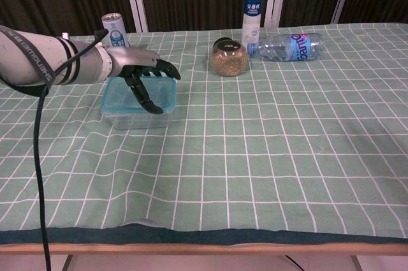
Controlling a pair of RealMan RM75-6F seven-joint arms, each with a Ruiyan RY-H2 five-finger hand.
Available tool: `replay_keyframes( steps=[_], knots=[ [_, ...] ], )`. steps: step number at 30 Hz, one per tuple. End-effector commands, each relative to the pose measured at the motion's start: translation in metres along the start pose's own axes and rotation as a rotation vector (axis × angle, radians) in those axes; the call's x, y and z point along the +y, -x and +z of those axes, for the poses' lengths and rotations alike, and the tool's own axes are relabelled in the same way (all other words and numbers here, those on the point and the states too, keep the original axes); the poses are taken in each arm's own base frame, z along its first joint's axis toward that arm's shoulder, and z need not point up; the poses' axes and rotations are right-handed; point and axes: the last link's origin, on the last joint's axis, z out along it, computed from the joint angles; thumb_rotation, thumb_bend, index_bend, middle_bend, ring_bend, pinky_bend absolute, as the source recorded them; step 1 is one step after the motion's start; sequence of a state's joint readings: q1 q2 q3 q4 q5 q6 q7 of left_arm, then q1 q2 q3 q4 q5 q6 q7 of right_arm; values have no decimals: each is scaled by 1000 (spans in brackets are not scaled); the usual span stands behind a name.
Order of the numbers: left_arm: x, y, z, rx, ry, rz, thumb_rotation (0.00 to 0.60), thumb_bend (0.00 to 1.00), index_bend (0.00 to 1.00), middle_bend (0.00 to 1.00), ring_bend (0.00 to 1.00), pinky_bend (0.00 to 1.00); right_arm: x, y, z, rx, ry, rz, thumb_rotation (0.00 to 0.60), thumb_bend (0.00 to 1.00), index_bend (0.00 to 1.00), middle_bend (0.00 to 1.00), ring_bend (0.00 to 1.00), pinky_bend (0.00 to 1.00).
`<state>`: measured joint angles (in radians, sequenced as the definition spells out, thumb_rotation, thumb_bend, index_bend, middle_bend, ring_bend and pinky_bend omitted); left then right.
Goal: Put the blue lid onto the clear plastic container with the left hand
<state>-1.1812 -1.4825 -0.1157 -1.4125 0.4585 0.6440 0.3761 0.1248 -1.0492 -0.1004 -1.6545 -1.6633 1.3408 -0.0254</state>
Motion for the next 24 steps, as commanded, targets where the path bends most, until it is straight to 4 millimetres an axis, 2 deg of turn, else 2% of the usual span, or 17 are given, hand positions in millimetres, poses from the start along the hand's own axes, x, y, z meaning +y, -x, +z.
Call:
replay_keyframes(
  steps=[1, 3, 8, 12, 14, 16, 19, 21, 24],
  knots=[
    [-1, 1, 0, -7, -1, -2, 600, 278, 122, 383, 700, 867, 0, 0, 0, 2, 1, 1, 600, 217, 0, 0, 0, 0],
    [-1, 2, 0, -16, 0, -6, 600, 278, 117, 383, 688, 846, 0, 0, 0, 2, 2, 2, 600, 217, 0, 0, 0, 0],
    [0, 3, 0, -30, 6, -9, 600, 278, 110, 382, 597, 643, 0, 0, 0, 0, 1, 1, 600, 217, 0, 0, 0, 0],
    [0, 3, 0, -30, 13, -13, 600, 279, 108, 367, 416, 367, 1, -1, -1, 3, 3, 3, 600, 217, 0, 0, 0, 0],
    [-1, 3, 0, -28, 15, -17, 600, 278, 101, 347, 327, 274, 1, -1, -1, 3, 4, 3, 600, 217, 0, 0, 0, 0],
    [-1, 3, -1, -26, 20, -26, 600, 278, 83, 311, 236, 205, 1, -1, -1, 4, 4, 3, 600, 217, 0, 0, 0, 0],
    [-1, 0, -1, -9, 34, -41, 600, 276, 17, 204, 89, 111, 1, -1, -1, 5, 5, 4, 600, 217, 0, 0, 0, 0],
    [-1, -1, -2, 1, 44, -47, 600, 272, 0, 146, 31, 78, 1, -1, -1, 5, 5, 4, 600, 217, 0, 0, 0, 0],
    [-3, -3, -4, 11, 55, -54, 600, 261, 0, 72, 0, 46, 1, -1, -1, 4, 4, 3, 600, 217, 0, 0, 0, 0]
  ],
)
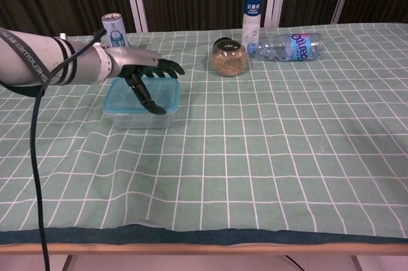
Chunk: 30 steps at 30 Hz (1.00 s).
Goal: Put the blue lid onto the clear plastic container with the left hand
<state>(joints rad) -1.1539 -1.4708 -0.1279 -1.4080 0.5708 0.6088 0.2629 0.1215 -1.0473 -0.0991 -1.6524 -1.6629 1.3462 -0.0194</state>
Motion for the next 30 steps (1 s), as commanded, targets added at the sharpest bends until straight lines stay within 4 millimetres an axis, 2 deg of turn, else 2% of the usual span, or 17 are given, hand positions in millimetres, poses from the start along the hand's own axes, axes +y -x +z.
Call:
replay_keyframes(
  steps=[1, 4, 15, 19, 22, 23, 24, 30],
  knots=[
    [-3, -2, -2, 13, 8, -12, 600, 256, 0, 48, 0, 39, 0, 0, 0, 0, 0, -1, 600, 217, 0, 0, 0, 0],
    [-5, -2, -4, 21, 11, -6, 600, 253, 0, 2, 0, 18, 0, 0, 0, 1, -1, -2, 600, 217, 0, 0, 0, 0],
    [-3, -2, -11, 35, 27, 51, 600, 233, 0, 0, 0, 8, 0, -1, -1, 7, 0, -2, 600, 217, 0, 0, 0, 0],
    [3, -9, -30, 103, 76, 120, 600, 237, 0, 0, 0, 18, 1, -2, -1, 9, 2, 0, 600, 217, 0, 0, 0, 0],
    [-1, -10, -54, 219, 92, 189, 600, 302, 0, 31, 26, 172, 1, -2, -1, 10, 2, 2, 600, 217, 0, 0, 0, 0],
    [-4, -7, -61, 240, 90, 201, 600, 352, 0, 71, 62, 250, 1, -2, -1, 9, 1, 2, 600, 217, 0, 0, 0, 0],
    [-8, -1, -68, 248, 83, 212, 600, 390, 0, 101, 91, 285, 0, -1, -1, 8, -1, 1, 600, 217, 0, 0, 0, 0],
    [-22, 16, -82, 234, 23, 196, 600, 564, 0, 158, 129, 298, -4, 0, -3, 4, -19, -5, 600, 217, 0, 0, 0, 0]
  ],
)
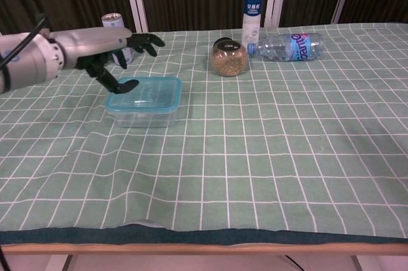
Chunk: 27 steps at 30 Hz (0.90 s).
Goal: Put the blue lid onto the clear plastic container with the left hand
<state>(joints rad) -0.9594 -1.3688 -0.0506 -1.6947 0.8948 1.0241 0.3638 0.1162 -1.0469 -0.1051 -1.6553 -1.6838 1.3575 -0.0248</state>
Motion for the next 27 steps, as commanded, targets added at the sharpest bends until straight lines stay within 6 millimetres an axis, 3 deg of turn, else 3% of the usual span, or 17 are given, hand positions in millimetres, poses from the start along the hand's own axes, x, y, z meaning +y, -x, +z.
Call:
replay_keyframes(
  steps=[1, 9, 17, 27],
  knots=[
    [-8, 10, -12, -21, -33, 28, 600, 581, 0, 163, 134, 293, -1, 0, -1, 1, -3, 0, 600, 217, 0, 0, 0, 0],
    [-10, 18, -5, -2, -52, 111, 600, 629, 0, 137, 103, 130, 0, 0, 0, -5, -4, 1, 600, 217, 0, 0, 0, 0],
    [-11, 22, 3, 7, -73, 188, 600, 633, 0, 207, 147, 100, 2, -1, -1, 0, 4, 4, 600, 217, 0, 0, 0, 0],
    [-21, 32, 13, -12, -109, 236, 600, 634, 0, 214, 151, 72, 2, -1, -1, -1, 2, 3, 600, 217, 0, 0, 0, 0]
  ],
)
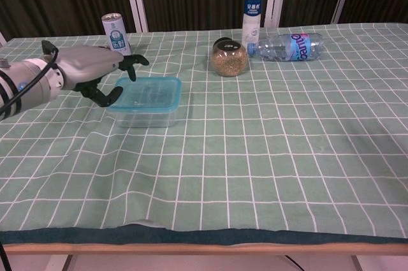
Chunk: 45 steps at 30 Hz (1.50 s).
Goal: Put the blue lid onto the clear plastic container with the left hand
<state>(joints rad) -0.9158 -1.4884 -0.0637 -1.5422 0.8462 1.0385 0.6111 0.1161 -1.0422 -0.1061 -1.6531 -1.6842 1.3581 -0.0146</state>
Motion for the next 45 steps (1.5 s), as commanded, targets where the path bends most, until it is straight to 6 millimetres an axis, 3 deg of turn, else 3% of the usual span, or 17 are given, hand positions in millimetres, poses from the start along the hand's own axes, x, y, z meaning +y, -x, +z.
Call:
replay_keyframes(
  steps=[1, 24, 29, 37, 45],
  knots=[
    [-2, 5, 1, -9, -5, 28, 600, 634, 0, 214, 151, 72, 0, 0, 0, 0, 1, 0, 600, 217, 0, 0, 0, 0],
    [0, 23, 2, -71, -5, 28, 600, 634, 0, 215, 146, 72, 1, 0, -1, 5, 4, 0, 600, 217, 0, 0, 0, 0],
    [2, 14, 5, -8, 13, 59, 600, 634, 0, 210, 141, 72, 0, -1, 0, 6, 4, 1, 600, 217, 0, 0, 0, 0],
    [6, -7, -21, 80, 66, 37, 600, 636, 0, 206, 139, 73, 1, -1, -1, 5, 2, 0, 600, 218, 0, 0, 0, 0],
    [7, 12, -37, 15, 63, 43, 600, 632, 0, 208, 141, 72, -3, 3, 0, -8, -6, -12, 600, 217, 0, 0, 0, 0]
  ],
)
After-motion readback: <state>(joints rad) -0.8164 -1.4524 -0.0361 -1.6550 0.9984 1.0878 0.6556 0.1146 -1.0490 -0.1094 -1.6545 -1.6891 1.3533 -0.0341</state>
